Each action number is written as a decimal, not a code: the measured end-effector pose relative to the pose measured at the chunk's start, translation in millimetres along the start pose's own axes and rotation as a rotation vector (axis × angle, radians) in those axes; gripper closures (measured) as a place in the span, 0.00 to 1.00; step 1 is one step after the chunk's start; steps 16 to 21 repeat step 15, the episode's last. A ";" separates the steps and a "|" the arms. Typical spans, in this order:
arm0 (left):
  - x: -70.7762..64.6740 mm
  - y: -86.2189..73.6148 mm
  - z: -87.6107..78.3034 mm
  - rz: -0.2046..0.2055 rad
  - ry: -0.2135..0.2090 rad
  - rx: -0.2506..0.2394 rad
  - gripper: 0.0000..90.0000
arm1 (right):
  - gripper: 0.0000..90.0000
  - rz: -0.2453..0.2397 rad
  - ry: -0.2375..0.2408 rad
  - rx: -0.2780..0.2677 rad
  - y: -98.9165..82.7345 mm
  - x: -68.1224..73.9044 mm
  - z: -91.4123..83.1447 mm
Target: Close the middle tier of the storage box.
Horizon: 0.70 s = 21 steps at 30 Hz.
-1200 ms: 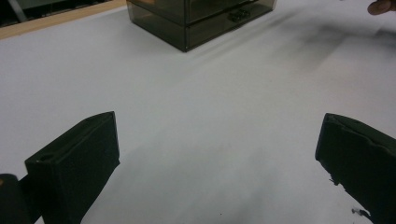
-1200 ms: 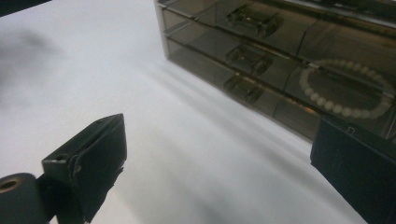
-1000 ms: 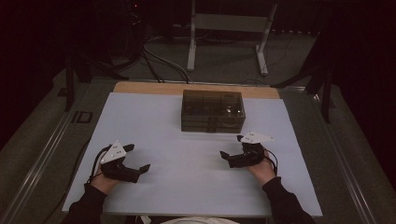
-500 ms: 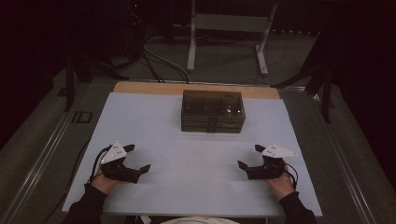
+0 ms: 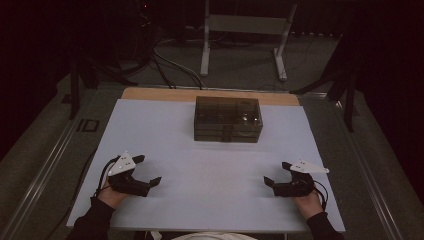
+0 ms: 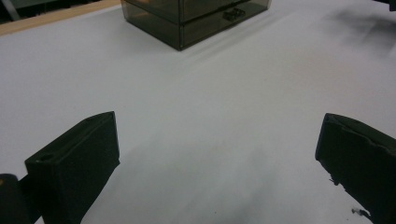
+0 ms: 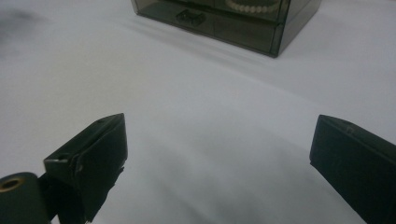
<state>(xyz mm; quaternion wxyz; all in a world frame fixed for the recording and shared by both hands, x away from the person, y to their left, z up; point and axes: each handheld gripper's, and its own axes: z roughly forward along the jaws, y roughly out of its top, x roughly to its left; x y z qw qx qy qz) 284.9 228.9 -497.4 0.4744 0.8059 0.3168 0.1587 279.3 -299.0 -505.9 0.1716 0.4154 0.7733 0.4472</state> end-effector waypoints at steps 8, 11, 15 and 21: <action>-0.1 -1.1 0.0 0.005 0.002 0.009 0.01 | 0.03 -0.019 -0.006 -0.004 5.2 0.8 7.3; 0.2 -1.2 -0.4 0.003 0.004 0.008 0.01 | 0.03 -0.023 -0.005 -0.002 4.7 0.8 7.2; -0.3 -0.8 -0.1 0.006 0.003 0.008 0.01 | 0.03 -0.022 -0.008 -0.004 3.6 0.3 5.6; -0.3 -0.8 -0.1 0.006 0.003 0.008 0.01 | 0.03 -0.022 -0.008 -0.004 3.6 0.3 5.6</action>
